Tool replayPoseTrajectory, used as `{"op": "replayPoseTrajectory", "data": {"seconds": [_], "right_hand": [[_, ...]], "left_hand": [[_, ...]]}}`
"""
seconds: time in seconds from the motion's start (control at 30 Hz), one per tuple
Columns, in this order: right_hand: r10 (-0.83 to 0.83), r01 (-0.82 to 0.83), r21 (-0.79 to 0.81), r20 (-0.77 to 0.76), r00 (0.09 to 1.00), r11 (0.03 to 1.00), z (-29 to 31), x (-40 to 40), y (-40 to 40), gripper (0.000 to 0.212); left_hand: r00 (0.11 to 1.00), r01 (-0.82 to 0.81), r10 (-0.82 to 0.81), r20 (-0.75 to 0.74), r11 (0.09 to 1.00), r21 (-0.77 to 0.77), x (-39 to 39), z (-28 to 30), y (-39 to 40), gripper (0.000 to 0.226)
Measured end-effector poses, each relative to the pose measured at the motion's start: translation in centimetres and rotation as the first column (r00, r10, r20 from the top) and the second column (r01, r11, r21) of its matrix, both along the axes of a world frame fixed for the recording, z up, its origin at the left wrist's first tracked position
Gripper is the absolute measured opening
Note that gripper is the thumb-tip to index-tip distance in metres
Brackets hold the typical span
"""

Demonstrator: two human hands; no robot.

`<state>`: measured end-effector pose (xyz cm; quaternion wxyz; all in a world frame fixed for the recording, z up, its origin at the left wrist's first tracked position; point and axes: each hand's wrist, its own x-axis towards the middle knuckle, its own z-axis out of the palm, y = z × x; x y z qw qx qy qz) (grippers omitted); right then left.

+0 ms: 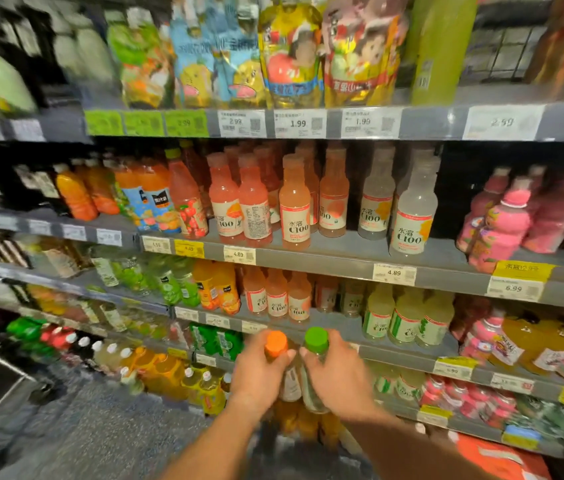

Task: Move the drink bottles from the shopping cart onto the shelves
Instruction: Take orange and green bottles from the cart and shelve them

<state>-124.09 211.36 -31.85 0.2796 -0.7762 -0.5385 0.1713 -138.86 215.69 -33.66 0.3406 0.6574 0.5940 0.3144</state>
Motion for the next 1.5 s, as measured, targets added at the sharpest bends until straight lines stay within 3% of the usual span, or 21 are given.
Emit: {"op": "replayPoseTrajectory", "data": {"seconds": [0.27,0.5,0.67,0.9,1.1,1.33,1.5], "right_hand": [[0.340,-0.344,0.102,0.050,0.939,0.933,3.1,-13.1,-0.6,0.045],[0.587,-0.587,0.179,0.061,0.807,0.789,5.5,-31.9,1.3,0.045],[0.699,-0.691,0.197,0.039,0.714,0.696,6.4,-44.9,1.4,0.044],[0.778,-0.762,0.232,0.034,0.627,0.605,7.5,-58.3,2.9,0.046],[0.819,-0.797,0.236,0.011,0.574,0.556,7.3,-66.6,8.7,0.037],[0.855,-0.844,0.173,0.014,0.518,0.508,6.7,-77.3,20.8,0.047],[0.897,-0.865,0.274,0.011,0.441,0.422,8.1,-84.9,29.3,0.044]], "left_hand": [[0.966,-0.253,0.255,-0.052,0.966,0.052,-15.2,3.9,-5.6,0.036],[0.833,-0.542,0.552,-0.027,0.826,0.157,-32.8,7.4,-8.2,0.035],[0.745,-0.649,0.665,-0.051,0.740,0.173,-45.1,8.6,-10.1,0.039],[0.671,-0.722,0.741,-0.017,0.659,0.213,-57.5,10.4,-10.1,0.022],[0.627,-0.765,0.778,0.018,0.612,0.199,-65.1,9.9,-5.5,0.020],[0.581,-0.794,0.813,-0.025,0.574,0.202,-74.7,10.0,5.2,0.023],[0.512,-0.849,0.858,0.024,0.502,0.168,-81.6,11.4,13.0,0.030]]}}
